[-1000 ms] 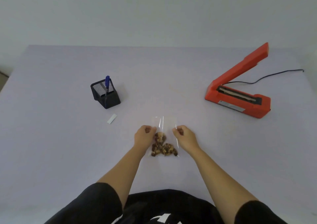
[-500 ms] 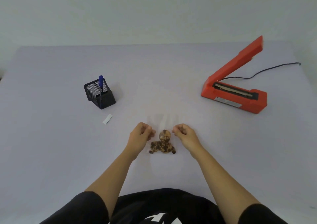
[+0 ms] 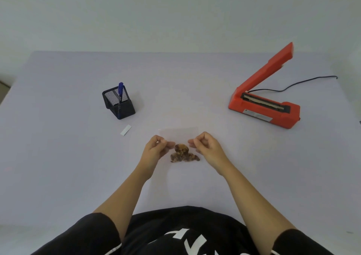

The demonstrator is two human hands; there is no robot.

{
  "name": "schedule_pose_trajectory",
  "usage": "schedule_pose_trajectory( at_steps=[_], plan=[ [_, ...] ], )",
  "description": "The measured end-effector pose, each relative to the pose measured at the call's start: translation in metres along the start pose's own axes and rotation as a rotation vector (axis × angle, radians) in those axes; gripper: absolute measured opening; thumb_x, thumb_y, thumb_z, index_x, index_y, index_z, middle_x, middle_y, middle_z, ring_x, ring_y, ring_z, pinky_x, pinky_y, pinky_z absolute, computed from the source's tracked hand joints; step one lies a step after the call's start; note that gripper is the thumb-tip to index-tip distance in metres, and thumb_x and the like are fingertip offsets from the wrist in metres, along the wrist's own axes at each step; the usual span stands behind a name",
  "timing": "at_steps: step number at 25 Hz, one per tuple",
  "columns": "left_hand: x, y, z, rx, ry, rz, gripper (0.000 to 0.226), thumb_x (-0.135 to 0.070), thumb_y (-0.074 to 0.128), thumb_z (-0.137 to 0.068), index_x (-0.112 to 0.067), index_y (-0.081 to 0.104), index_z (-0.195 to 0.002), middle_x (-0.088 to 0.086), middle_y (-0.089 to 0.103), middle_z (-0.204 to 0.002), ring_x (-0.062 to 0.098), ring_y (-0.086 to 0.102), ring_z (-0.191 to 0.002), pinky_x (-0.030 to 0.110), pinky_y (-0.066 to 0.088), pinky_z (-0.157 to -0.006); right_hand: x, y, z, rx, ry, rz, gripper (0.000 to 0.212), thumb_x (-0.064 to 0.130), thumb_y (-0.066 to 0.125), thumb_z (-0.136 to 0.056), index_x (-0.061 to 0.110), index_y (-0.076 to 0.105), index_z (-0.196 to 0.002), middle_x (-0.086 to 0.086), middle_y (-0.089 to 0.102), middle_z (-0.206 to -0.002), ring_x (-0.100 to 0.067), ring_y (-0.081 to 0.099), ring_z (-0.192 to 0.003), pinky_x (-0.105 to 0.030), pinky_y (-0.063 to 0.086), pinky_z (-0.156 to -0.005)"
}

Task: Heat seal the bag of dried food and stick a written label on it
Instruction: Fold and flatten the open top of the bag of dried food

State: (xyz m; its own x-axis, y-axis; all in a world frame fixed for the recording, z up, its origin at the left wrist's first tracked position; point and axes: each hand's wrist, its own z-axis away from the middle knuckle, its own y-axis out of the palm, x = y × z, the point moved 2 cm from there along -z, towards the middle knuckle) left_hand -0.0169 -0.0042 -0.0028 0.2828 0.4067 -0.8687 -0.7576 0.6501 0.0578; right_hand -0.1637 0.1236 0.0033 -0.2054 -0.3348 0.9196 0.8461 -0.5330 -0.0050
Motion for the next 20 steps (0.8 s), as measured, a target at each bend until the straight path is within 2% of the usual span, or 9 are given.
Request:
schedule_pose_trajectory(
  at_steps=[3,6,9,12,16,20],
  plan=[
    [-0.015,0.003,0.005,0.015,0.073,-0.09,0.017,-0.012,0.042,-0.099,-0.009,0.049,-0.084,0.009,0.073,-0.091,0.021,0.068,-0.09,0.029,0.051,-0.086,0.008,-0.003,0.004,-0.012,-0.013,-0.04,0.015,0.02,0.047,-0.097,0.016,0.048,-0.083,0.003,0.07,-0.105,-0.012,0.067,-0.099,-0.032,0.052,-0.089],
    [-0.04,0.001,0.008,-0.007,0.149,-0.127,0.015,-0.015,0.046,-0.098,-0.009,0.052,-0.086,0.004,0.072,-0.079,0.015,0.068,-0.079,0.027,0.055,-0.082,0.026,-0.003,0.007,-0.027,-0.046,-0.079,0.015,0.02,0.047,-0.097,0.015,0.049,-0.083,-0.003,0.072,-0.102,-0.015,0.071,-0.091,-0.03,0.054,-0.08],
    [-0.062,0.0,0.015,0.014,0.18,-0.064,0.014,-0.015,0.047,-0.097,-0.009,0.051,-0.085,0.009,0.07,-0.077,0.021,0.067,-0.077,0.032,0.058,-0.078,0.044,0.002,0.012,-0.046,-0.108,-0.146,0.015,0.02,0.047,-0.097,0.015,0.05,-0.084,-0.001,0.074,-0.095,-0.017,0.07,-0.091,-0.031,0.055,-0.081],
    [-0.077,0.005,0.025,0.023,0.212,0.02,0.011,-0.013,0.048,-0.097,-0.009,0.051,-0.087,0.008,0.072,-0.074,0.018,0.068,-0.07,0.028,0.058,-0.069,0.055,0.007,0.016,-0.035,-0.113,-0.278,0.018,0.023,0.042,-0.099,0.015,0.048,-0.084,0.0,0.072,-0.093,-0.016,0.067,-0.099,-0.034,0.054,-0.086],
    [-0.08,0.013,0.031,-0.05,0.255,0.043,0.005,-0.018,0.052,-0.095,-0.014,0.054,-0.095,0.009,0.073,-0.074,0.021,0.07,-0.075,0.03,0.058,-0.072,0.065,0.013,0.021,-0.061,-0.097,-0.336,0.017,0.023,0.035,-0.101,0.012,0.041,-0.09,0.0,0.069,-0.1,-0.019,0.07,-0.093,-0.028,0.056,-0.071],
    [-0.075,0.013,0.033,-0.054,0.282,0.014,0.012,-0.02,0.059,-0.091,-0.017,0.057,-0.102,0.015,0.073,-0.084,0.023,0.07,-0.081,0.031,0.058,-0.078,0.068,0.014,0.023,-0.115,-0.087,-0.338,0.017,0.024,0.036,-0.101,0.013,0.041,-0.09,0.001,0.07,-0.098,-0.017,0.071,-0.089,-0.027,0.056,-0.068]
  ],
)
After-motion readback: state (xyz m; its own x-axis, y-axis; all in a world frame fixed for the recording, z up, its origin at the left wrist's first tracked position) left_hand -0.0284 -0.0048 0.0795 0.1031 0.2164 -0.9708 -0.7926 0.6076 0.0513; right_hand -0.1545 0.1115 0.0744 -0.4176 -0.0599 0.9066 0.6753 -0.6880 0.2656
